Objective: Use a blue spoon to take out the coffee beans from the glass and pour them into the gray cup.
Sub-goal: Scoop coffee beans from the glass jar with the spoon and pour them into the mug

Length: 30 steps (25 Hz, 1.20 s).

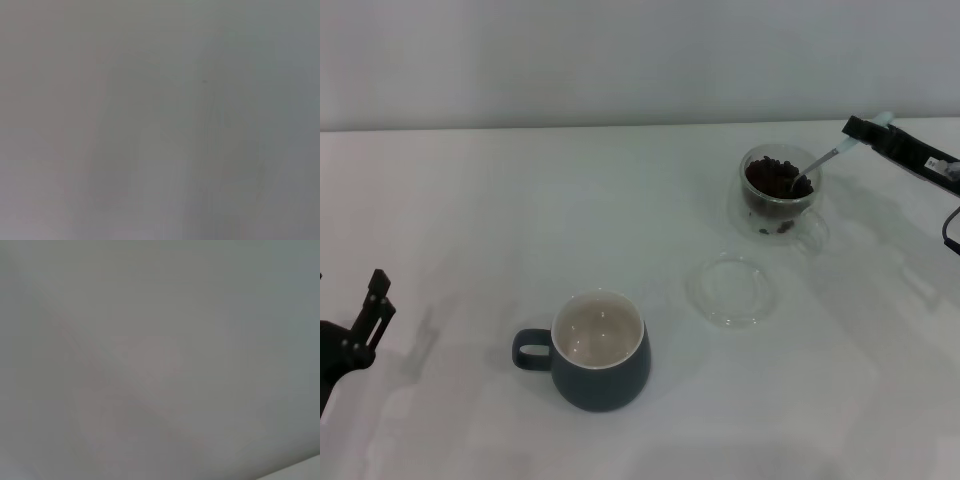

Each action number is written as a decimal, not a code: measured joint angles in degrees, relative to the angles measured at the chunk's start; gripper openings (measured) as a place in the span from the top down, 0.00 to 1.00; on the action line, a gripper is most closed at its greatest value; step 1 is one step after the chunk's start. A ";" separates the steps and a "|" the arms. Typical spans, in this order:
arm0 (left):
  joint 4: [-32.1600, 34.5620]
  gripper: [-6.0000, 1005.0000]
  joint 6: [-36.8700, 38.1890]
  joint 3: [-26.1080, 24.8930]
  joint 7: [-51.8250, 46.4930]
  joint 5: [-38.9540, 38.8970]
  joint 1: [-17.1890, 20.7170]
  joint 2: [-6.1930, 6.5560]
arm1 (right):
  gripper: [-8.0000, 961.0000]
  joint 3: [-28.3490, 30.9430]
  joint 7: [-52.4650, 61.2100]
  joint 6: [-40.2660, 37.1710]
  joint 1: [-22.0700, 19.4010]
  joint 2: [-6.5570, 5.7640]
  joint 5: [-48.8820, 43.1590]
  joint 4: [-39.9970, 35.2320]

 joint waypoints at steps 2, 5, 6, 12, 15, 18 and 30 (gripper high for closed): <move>-0.05 0.23 0.00 0.00 0.01 0.00 0.09 0.00 | 0.84 -0.01 0.66 -0.33 0.00 -0.01 0.85 0.31; -0.06 0.23 0.00 0.00 0.02 0.00 0.23 0.00 | 0.84 -0.23 3.21 -0.47 0.07 -0.03 1.03 0.40; -0.06 0.23 0.00 0.00 0.03 0.00 0.28 0.00 | 0.84 -0.23 3.21 -0.47 0.07 -0.03 1.03 0.40; -0.13 0.23 0.00 0.00 0.03 -0.02 0.29 0.00 | 0.84 -0.32 6.13 -0.11 0.24 0.03 1.07 0.70; -0.15 0.23 0.00 0.00 0.03 -0.20 0.31 0.00 | 0.84 -0.04 7.38 -0.02 0.28 0.01 1.09 0.97; -0.35 0.23 0.00 0.00 0.03 -0.22 0.31 0.00 | 0.84 0.11 8.62 0.20 0.21 -0.06 1.09 1.06; -0.80 0.23 0.00 0.00 0.03 -0.29 0.13 0.00 | 0.84 1.59 9.90 -1.61 -0.32 -0.22 3.69 2.57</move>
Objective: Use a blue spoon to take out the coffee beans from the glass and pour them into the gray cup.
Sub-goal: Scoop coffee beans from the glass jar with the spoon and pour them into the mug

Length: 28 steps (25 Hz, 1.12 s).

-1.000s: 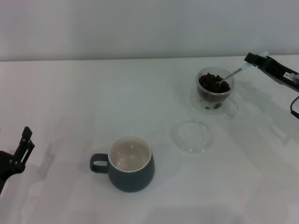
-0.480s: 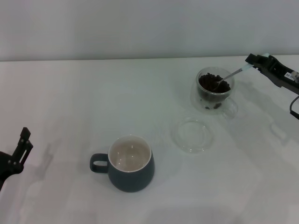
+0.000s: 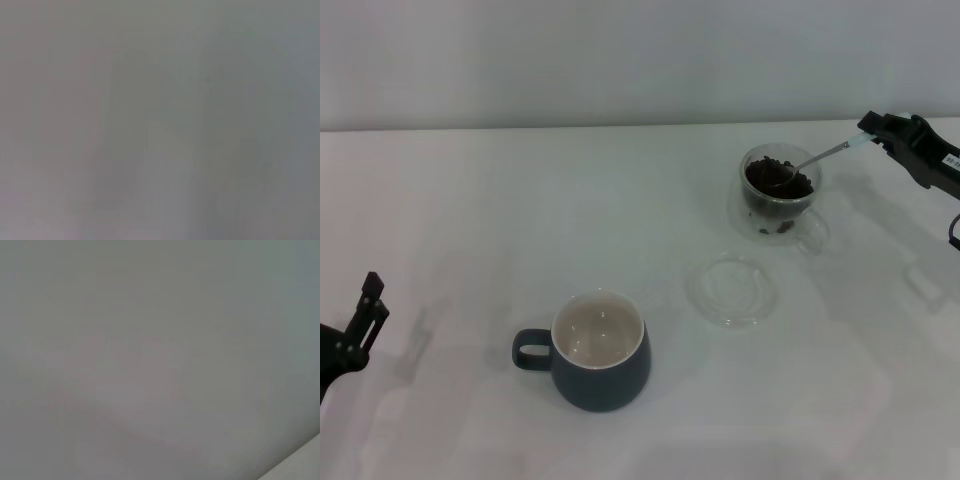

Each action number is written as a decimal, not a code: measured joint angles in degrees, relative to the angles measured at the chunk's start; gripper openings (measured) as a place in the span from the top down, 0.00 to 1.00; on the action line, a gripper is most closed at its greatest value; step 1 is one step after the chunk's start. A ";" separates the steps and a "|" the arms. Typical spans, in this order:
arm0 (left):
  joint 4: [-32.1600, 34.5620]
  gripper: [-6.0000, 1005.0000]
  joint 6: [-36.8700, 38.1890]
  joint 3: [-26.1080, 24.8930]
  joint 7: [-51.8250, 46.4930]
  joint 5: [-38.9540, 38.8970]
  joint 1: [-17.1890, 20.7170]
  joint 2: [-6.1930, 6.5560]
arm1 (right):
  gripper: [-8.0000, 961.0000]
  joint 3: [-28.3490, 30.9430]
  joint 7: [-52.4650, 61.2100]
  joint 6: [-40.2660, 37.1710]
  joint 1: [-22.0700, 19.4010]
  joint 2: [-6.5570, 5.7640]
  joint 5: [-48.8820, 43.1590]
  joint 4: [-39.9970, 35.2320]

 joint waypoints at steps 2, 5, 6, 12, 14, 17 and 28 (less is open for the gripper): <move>0.01 0.23 0.00 0.00 0.00 -0.02 0.13 0.00 | 0.84 0.04 0.01 -0.19 -0.22 -0.01 0.24 0.00; 0.03 0.23 0.00 0.00 0.00 -0.05 0.27 0.00 | 0.84 0.19 0.05 -0.37 -0.48 -0.03 0.66 0.05; 0.03 0.23 0.00 0.00 0.00 -0.06 0.29 0.00 | 0.84 0.36 0.07 -0.56 -0.56 -0.05 0.85 0.22; 0.04 0.23 -1.22 -0.03 0.00 -0.07 -0.02 0.00 | 0.83 3.27 0.12 -4.31 -0.75 -0.61 1.42 3.11; 0.04 0.23 -2.42 -0.27 0.02 -0.19 -0.36 0.00 | 0.83 3.68 0.14 -5.49 -0.72 -0.93 1.67 4.12; 0.04 0.23 -3.70 -0.54 0.03 -0.58 -0.87 0.00 | 0.83 3.91 0.51 -6.71 -0.78 -1.10 1.93 4.42; -1.34 0.23 -5.98 -0.62 0.08 -0.69 -2.20 0.00 | 0.83 4.01 0.75 -9.37 0.17 -1.54 1.88 6.63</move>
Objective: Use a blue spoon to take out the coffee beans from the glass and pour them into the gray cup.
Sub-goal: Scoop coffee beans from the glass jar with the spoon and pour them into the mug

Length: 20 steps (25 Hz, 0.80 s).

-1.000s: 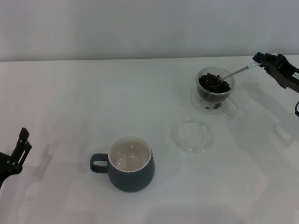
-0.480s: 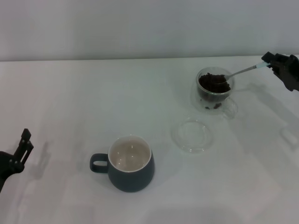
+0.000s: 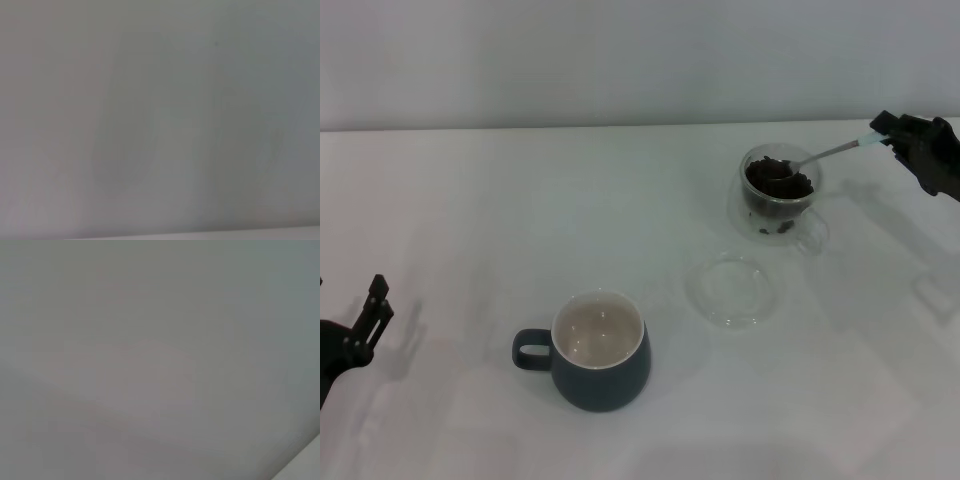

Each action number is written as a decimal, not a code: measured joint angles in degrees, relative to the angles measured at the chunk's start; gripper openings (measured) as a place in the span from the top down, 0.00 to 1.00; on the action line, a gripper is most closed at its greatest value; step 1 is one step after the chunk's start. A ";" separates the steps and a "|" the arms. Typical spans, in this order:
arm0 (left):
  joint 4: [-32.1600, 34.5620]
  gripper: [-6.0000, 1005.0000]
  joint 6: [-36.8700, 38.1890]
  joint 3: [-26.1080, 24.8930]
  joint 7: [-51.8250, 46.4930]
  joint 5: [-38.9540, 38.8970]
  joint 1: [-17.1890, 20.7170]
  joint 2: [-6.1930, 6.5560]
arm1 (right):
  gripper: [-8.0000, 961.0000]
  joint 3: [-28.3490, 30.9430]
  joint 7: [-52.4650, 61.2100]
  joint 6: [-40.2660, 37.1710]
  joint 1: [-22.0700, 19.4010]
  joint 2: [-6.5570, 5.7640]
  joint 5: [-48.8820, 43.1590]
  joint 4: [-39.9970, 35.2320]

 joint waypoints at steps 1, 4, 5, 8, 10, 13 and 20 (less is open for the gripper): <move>-0.08 0.23 -0.05 0.00 0.00 0.00 -0.01 0.00 | 0.83 -0.06 0.00 -0.60 0.00 0.03 -0.02 0.01; -0.21 0.23 -0.56 -0.05 0.01 -0.11 -0.26 0.04 | 0.83 -0.12 0.00 -3.03 -0.07 0.24 -0.01 0.12; -0.21 0.23 -0.66 -0.07 0.01 -0.28 -0.34 0.05 | 0.83 -0.14 0.00 -3.77 -0.07 0.26 -0.02 0.30; -0.21 0.23 -1.03 -0.09 0.01 -1.40 -0.77 0.05 | 0.83 -0.32 0.26 -6.49 0.06 0.33 -0.37 1.01; -0.21 0.23 -1.55 -0.09 -0.01 -2.06 -0.98 0.01 | 0.83 -0.91 0.59 -8.58 0.06 0.39 -0.54 1.48; -0.20 0.23 -2.30 -0.09 -0.15 -3.32 -1.32 0.00 | 0.83 -3.66 0.74 -11.38 0.01 0.91 -0.62 1.80; -0.20 0.23 -3.25 -0.09 0.01 -4.18 -2.00 0.01 | 0.83 -9.45 0.77 -12.19 0.93 1.93 -0.37 1.88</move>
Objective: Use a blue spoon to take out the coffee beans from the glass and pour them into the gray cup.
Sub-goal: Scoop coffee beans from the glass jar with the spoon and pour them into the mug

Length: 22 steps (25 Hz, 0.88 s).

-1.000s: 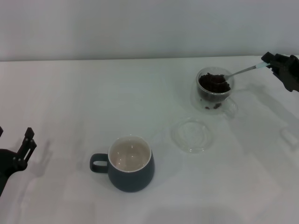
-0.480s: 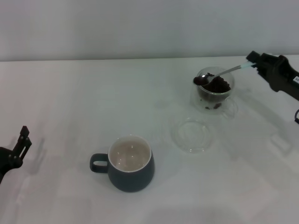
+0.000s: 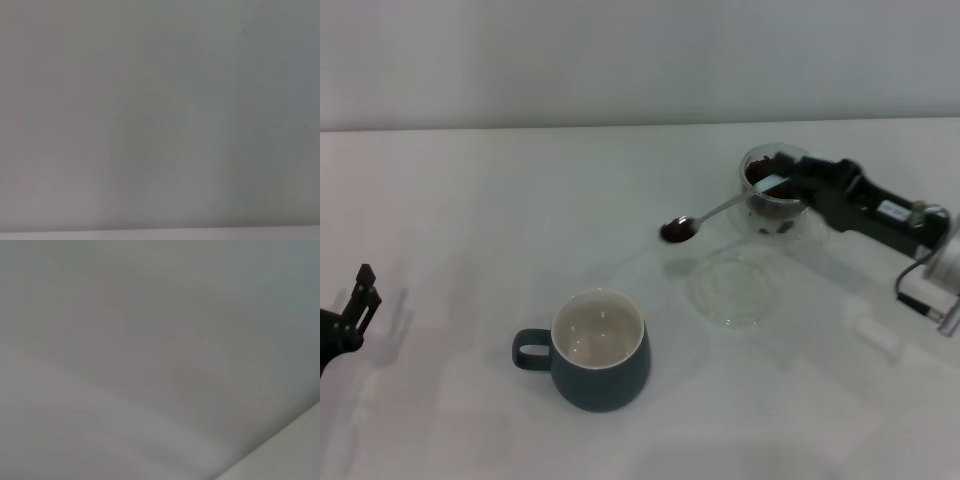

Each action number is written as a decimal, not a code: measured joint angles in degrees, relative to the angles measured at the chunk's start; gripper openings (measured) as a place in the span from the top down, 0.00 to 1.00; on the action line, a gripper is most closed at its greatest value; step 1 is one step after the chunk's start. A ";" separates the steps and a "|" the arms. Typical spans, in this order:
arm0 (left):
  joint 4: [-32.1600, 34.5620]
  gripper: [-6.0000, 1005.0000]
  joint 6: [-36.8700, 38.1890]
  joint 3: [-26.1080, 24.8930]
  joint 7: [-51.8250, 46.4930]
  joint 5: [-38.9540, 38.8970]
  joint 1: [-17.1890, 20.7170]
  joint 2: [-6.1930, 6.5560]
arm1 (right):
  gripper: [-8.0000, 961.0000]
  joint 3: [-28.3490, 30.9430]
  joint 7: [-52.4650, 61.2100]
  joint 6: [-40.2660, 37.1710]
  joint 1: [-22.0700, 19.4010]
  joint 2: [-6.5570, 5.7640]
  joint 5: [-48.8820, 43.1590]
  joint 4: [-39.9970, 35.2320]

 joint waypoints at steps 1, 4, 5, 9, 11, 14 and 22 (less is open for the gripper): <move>0.00 0.23 -0.15 0.00 0.00 -0.06 -0.15 0.03 | 0.83 -0.99 0.00 -0.06 0.37 0.08 0.06 0.13; 0.00 0.23 -0.35 0.00 0.00 -0.11 -0.44 0.06 | 0.83 -3.76 0.01 -0.14 1.53 0.49 0.11 0.28; 0.00 0.23 -0.36 0.00 0.00 -0.12 -0.49 0.08 | 0.83 -4.44 0.01 -0.15 1.83 0.62 0.12 0.27; -0.45 0.23 -0.37 0.00 0.00 -0.15 -1.05 0.13 | 0.83 -7.13 0.01 -0.36 2.91 0.79 0.25 0.06; -0.60 0.23 -0.37 0.00 0.00 -0.19 -1.26 0.09 | 0.83 -7.79 0.00 -0.57 3.25 0.86 0.27 0.00; -0.62 0.23 -0.36 0.00 0.00 -0.21 -1.61 0.08 | 0.83 -8.55 -0.22 -1.35 3.61 0.88 0.34 0.15; -0.62 0.23 -0.18 0.00 0.00 -0.21 -1.90 0.14 | 0.83 -11.20 -3.55 -1.77 3.73 0.89 0.39 -0.32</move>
